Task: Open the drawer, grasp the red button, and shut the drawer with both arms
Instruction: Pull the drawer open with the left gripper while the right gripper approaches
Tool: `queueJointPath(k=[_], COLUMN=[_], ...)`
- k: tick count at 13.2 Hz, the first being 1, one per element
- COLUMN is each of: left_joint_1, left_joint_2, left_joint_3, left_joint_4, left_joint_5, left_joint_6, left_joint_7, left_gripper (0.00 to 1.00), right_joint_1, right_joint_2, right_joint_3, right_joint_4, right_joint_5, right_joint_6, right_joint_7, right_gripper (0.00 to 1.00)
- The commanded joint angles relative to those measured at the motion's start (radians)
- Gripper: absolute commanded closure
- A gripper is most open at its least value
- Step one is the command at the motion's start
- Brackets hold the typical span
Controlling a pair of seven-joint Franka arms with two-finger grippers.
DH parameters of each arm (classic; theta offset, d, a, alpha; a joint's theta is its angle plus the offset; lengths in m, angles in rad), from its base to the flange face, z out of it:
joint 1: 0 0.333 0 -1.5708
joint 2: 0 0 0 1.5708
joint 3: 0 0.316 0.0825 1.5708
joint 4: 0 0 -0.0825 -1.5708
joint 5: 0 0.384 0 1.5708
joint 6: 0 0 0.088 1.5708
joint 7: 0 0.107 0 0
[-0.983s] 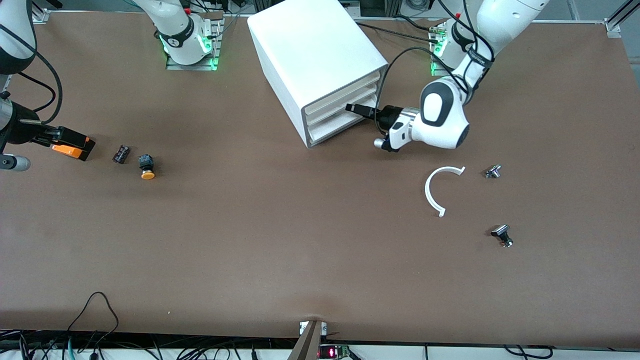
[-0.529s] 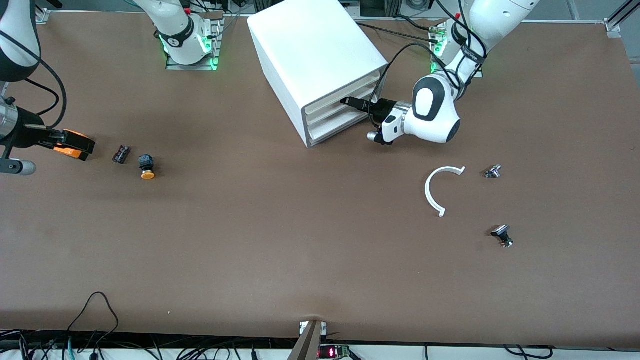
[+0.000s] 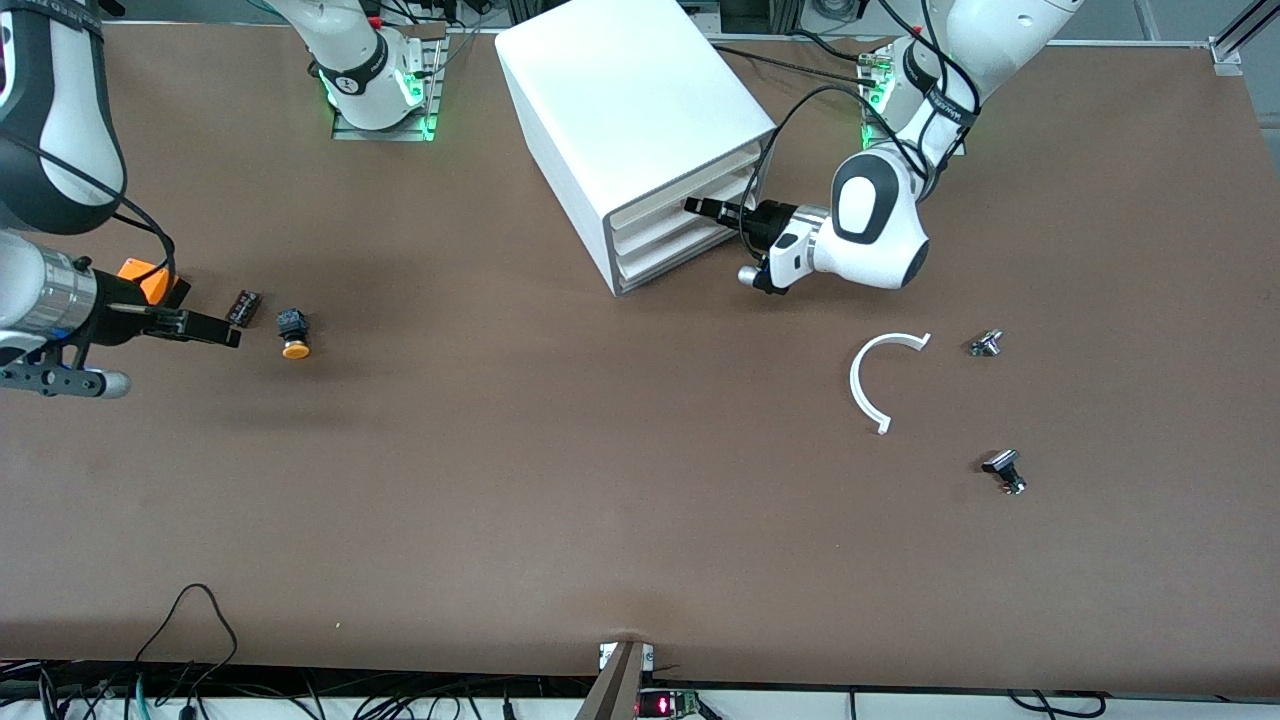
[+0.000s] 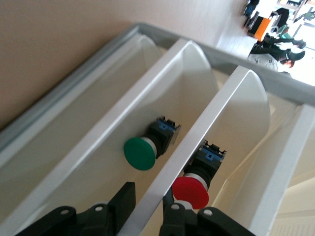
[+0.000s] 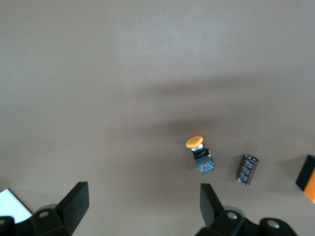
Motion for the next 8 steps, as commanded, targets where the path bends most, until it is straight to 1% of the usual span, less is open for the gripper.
queueJointPath(k=[1,4,6,7,8], left_joint_1=[0.022,0.048,0.059,0.061,0.062], left_joint_2=[-0.004,-0.005,-0.005,-0.005,-0.005], left_joint_3=[0.079,0.148,0.168,0.17,0.173], left_joint_4=[0.028,0.109,0.138,0.139,0.139], left_joint_5=[0.109,0.207,0.223,0.223,0.223], left_joint_6=[0.043,0.043,0.043,0.043,0.043], left_joint_7=[0.004,0.005,0.004,-0.001,-0.001], left_gripper=[1.0,1.0,1.0,1.0,1.0], right_joint_1=[0.02,0.023,0.052,0.071,0.112], right_joint_2=[0.001,0.003,0.013,0.016,0.016], right_joint_3=[0.004,0.004,0.004,0.004,0.006], right_joint_4=[0.003,0.006,0.013,0.016,0.019], right_joint_5=[0.024,0.022,0.01,0.013,0.011], right_joint_6=[0.009,0.009,0.009,0.012,0.023], right_joint_7=[-0.084,-0.111,-0.112,-0.112,-0.111], right_gripper=[0.0,0.0,0.0,0.0,0.0])
